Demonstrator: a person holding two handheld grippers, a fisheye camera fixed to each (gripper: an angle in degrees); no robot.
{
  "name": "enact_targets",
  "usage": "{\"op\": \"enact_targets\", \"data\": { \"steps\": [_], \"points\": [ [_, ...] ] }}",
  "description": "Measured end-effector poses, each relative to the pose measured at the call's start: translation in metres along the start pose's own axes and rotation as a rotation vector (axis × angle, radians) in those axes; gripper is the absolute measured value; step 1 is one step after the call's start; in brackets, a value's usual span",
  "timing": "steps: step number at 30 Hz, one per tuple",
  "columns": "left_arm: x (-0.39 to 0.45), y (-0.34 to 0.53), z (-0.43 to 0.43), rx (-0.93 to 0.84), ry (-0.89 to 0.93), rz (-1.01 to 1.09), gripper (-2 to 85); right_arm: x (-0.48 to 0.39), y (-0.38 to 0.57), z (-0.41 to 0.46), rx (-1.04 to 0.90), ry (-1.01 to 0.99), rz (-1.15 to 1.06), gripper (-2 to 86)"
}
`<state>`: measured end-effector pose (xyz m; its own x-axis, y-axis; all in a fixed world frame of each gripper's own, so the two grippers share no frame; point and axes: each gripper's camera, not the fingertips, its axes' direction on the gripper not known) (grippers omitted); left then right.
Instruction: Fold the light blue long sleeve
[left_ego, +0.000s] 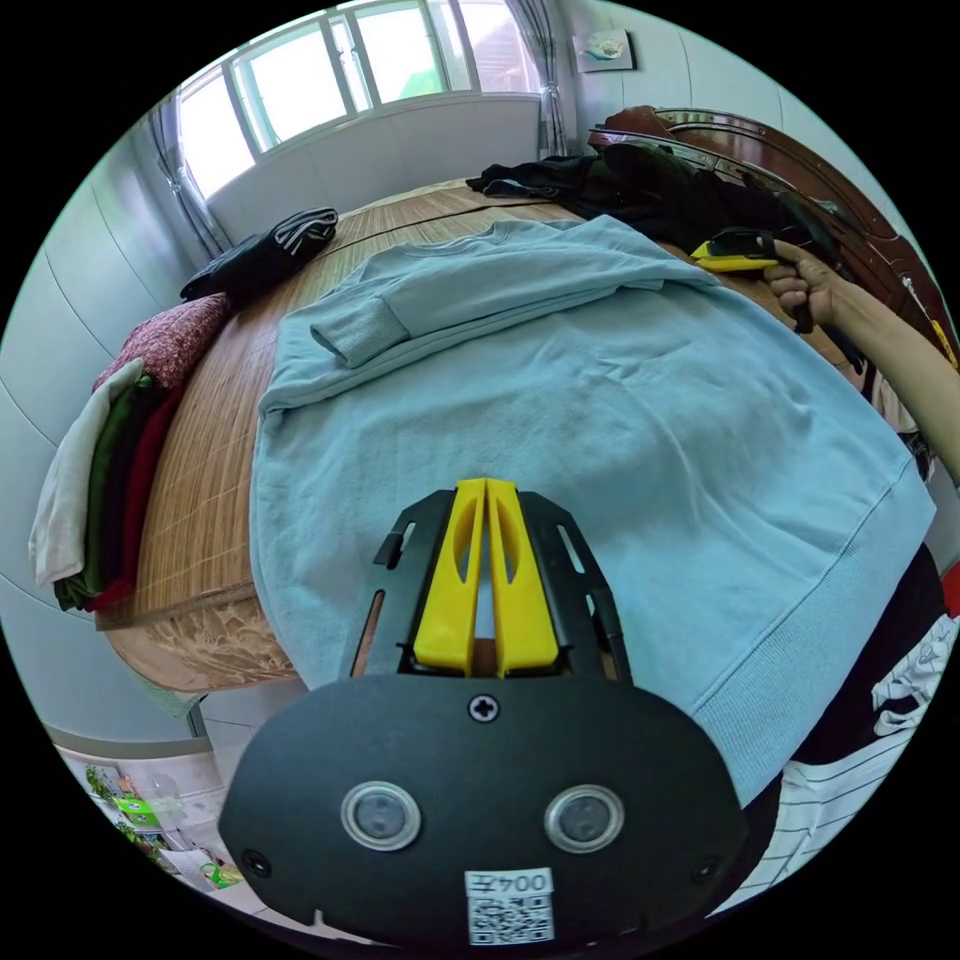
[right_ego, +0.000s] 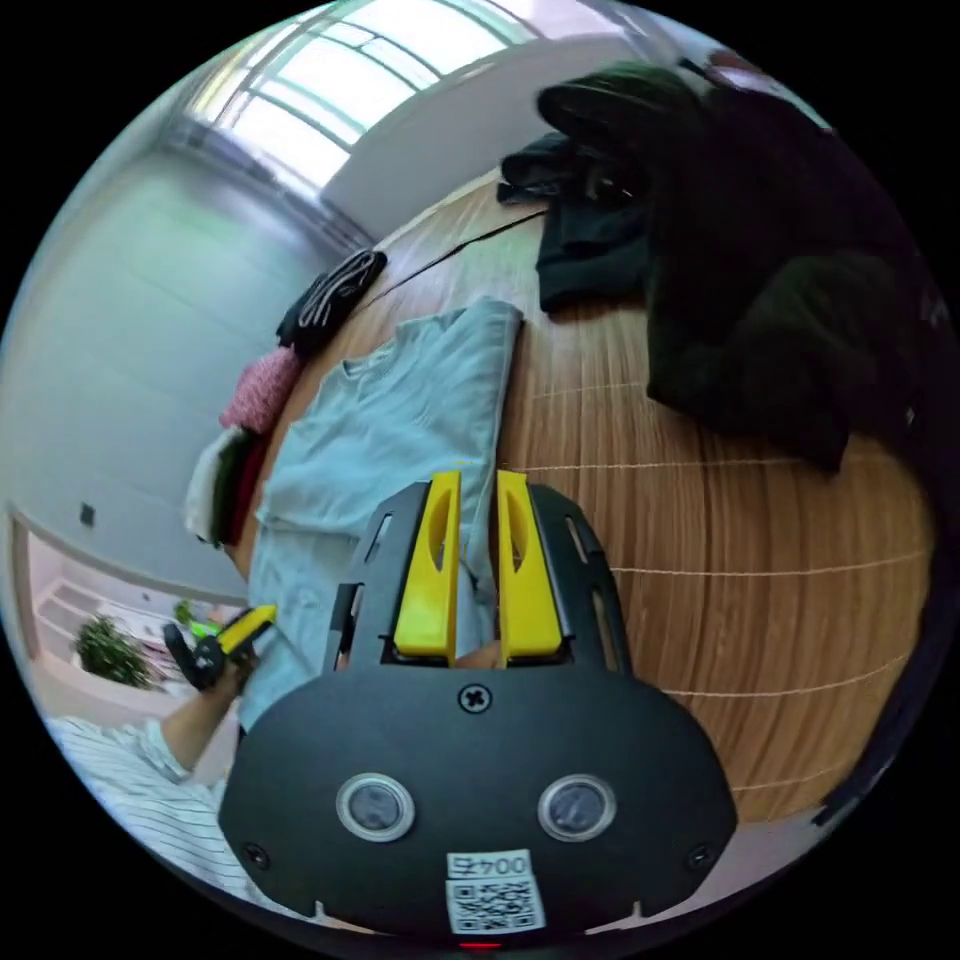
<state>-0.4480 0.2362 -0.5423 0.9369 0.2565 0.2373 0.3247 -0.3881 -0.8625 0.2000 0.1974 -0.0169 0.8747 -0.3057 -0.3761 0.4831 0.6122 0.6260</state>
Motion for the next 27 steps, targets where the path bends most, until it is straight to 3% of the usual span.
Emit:
{"op": "enact_targets", "data": {
  "steps": [2, 6, 8, 10, 19, 21, 27],
  "points": [
    [-0.008, 0.001, -0.001, 0.002, -0.004, 0.002, 0.2, -0.025, 0.001, 0.006, -0.056, 0.150, -0.082, 8.7],
    [-0.019, 0.001, -0.003, 0.002, -0.006, 0.006, 0.2, -0.048, -0.007, 0.029, -0.170, 0.151, -0.121, 10.3],
    [-0.027, 0.000, -0.005, 0.002, -0.005, 0.006, 0.2, -0.067, -0.005, 0.043, -0.188, 0.331, -0.194, 5.4],
    [-0.033, 0.000, -0.006, 0.002, -0.003, 0.004, 0.2, -0.071, -0.004, 0.040, -0.163, 0.358, -0.232, 3.4],
    [-0.063, -0.002, -0.009, 0.006, 0.028, -0.005, 0.2, 0.060, 0.022, 0.024, -0.018, -0.244, 0.223, 4.0],
    [-0.068, -0.003, -0.009, 0.007, 0.032, -0.006, 0.2, 0.064, 0.026, 0.021, -0.013, -0.300, 0.253, 4.9],
    [-0.080, -0.007, -0.008, 0.010, 0.031, -0.005, 0.3, -0.026, 0.008, -0.023, 0.203, 0.070, -0.001, 4.7]
  ]
}}
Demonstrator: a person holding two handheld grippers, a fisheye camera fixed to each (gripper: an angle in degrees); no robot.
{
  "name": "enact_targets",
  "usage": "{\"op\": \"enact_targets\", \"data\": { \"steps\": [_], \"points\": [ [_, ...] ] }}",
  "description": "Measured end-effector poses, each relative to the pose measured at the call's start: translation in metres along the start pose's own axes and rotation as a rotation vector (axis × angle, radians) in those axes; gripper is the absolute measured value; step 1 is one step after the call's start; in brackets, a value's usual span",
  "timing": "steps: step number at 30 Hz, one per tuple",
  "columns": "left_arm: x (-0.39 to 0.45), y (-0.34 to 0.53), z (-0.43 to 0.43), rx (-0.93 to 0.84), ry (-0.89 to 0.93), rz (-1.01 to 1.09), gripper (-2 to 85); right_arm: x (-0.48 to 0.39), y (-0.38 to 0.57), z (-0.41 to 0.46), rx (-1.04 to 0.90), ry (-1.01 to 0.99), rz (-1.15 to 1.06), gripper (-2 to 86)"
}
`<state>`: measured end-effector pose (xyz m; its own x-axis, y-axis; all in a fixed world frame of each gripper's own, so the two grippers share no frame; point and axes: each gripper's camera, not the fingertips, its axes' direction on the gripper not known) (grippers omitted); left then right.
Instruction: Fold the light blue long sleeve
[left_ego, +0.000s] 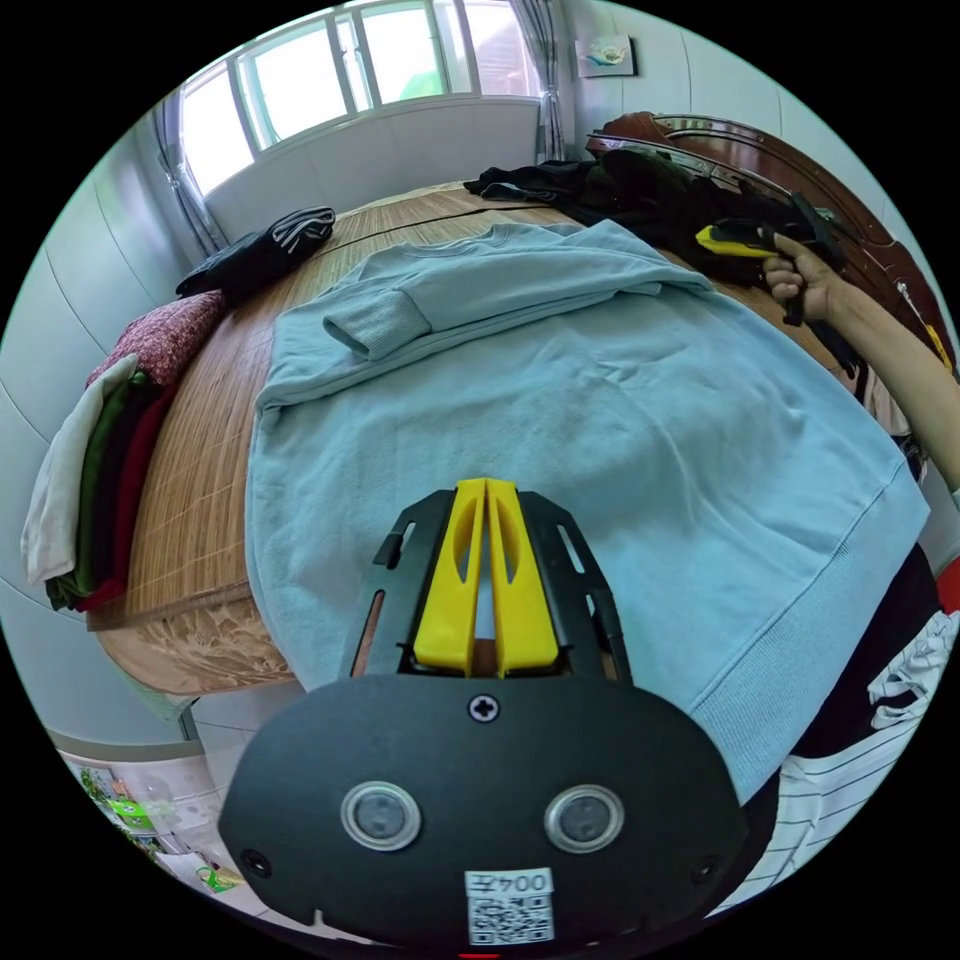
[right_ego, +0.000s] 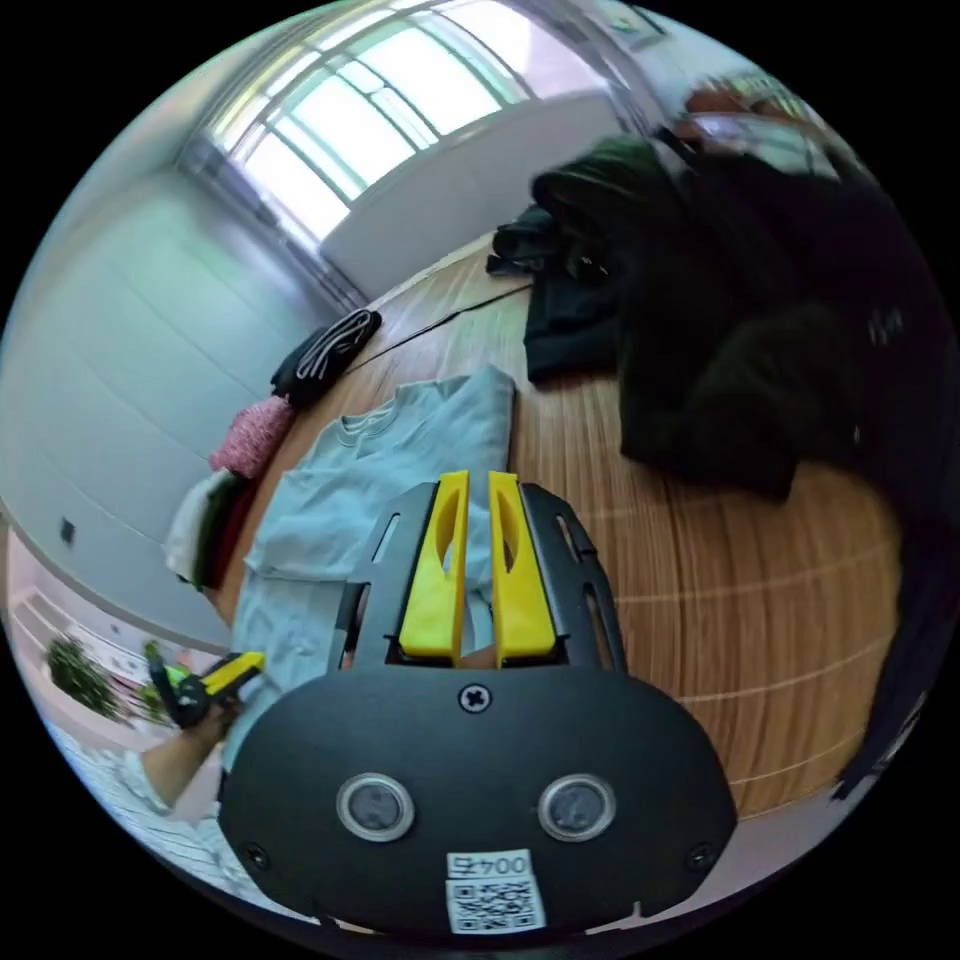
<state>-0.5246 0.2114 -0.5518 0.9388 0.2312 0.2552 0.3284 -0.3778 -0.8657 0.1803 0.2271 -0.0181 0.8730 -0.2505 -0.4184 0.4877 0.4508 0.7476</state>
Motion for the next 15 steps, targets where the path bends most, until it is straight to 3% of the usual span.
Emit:
{"op": "enact_targets", "data": {
  "steps": [5, 8, 11, 15],
  "points": [
    [-0.011, -0.005, 0.003, -0.001, -0.001, 0.001, 0.3, -0.083, -0.042, 0.060, -0.097, 0.296, -0.312, 4.7],
    [-0.018, -0.007, 0.005, -0.001, 0.001, 0.000, 0.3, -0.098, -0.060, 0.097, -0.155, 0.376, -0.384, 4.9],
    [-0.023, -0.010, 0.009, 0.000, -0.004, 0.001, 0.3, -0.065, -0.071, 0.136, -0.298, 0.428, -0.276, 2.9],
    [-0.030, -0.015, 0.013, -0.002, -0.011, 0.005, 0.3, -0.018, -0.080, 0.110, -0.242, 0.205, -0.053, -0.1]
  ]
}}
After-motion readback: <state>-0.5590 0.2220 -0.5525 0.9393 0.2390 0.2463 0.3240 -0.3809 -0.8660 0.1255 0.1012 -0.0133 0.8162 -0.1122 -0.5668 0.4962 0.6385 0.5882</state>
